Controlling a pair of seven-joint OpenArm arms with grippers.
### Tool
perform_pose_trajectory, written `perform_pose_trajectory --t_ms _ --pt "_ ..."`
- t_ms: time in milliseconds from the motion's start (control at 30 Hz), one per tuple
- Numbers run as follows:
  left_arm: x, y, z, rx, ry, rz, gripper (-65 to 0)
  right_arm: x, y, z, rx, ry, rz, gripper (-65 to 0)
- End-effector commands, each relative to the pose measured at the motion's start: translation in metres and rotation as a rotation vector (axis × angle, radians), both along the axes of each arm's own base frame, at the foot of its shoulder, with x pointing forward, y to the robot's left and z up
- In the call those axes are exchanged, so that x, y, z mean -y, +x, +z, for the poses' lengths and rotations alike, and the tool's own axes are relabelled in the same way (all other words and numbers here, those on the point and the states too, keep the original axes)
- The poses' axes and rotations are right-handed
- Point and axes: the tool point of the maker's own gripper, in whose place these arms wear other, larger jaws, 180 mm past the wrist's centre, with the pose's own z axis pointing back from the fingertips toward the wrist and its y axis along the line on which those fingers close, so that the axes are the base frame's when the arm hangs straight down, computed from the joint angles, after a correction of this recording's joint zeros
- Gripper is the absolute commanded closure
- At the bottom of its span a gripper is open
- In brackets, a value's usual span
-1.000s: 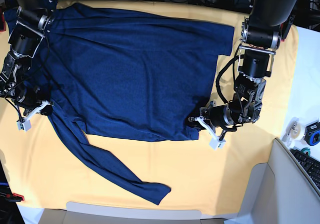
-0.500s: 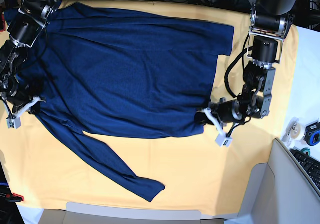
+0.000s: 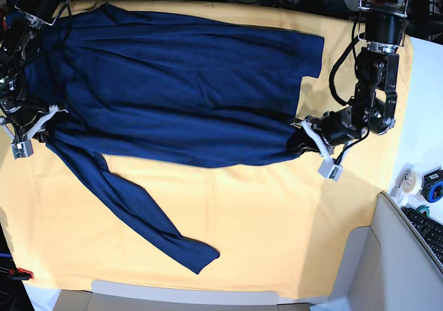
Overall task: Fold the T-shirt properly
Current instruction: 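Fold the grasped body half over toward the shoulders with both grippers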
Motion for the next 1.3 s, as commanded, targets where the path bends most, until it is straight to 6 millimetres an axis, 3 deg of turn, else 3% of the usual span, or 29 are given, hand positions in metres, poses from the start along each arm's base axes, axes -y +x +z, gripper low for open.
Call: perform_pose_trajectory --t_ms 0,200,400,600,800,1267 --pt "-0.003 0.009 0.019 0.053 -0.006 -0.001 0.0 0.01 0.004 0.021 0.059 -0.031 -0.006 0.0" --pt "-0.015 -0.007 0.021 0.026 0.022 0.006 0.0 0.033 -0.024 0.022 0.054 -0.057 -0.078 0.0" --pt "-0.019 -0.025 0.021 0.009 0.042 0.0 0.0 0.036 -0.05 0.018 0.015 -0.098 -0.081 0.0" --pt "-0.027 -0.044 0.005 -0.054 0.054 0.014 0.0 0.03 -0.073 0.005 -0.042 -0.113 -0.067 0.0" --pt "-0.038 -0.069 -0.014 -0.122 0.084 0.012 0.0 0.037 -0.098 -0.004 -0.084 -0.115 -0.102 0.0" --pt "-0.041 -0.11 -0.042 -0.228 0.094 0.006 0.0 0.034 -0.117 -0.023 -0.143 -0.096 -0.112 0.0"
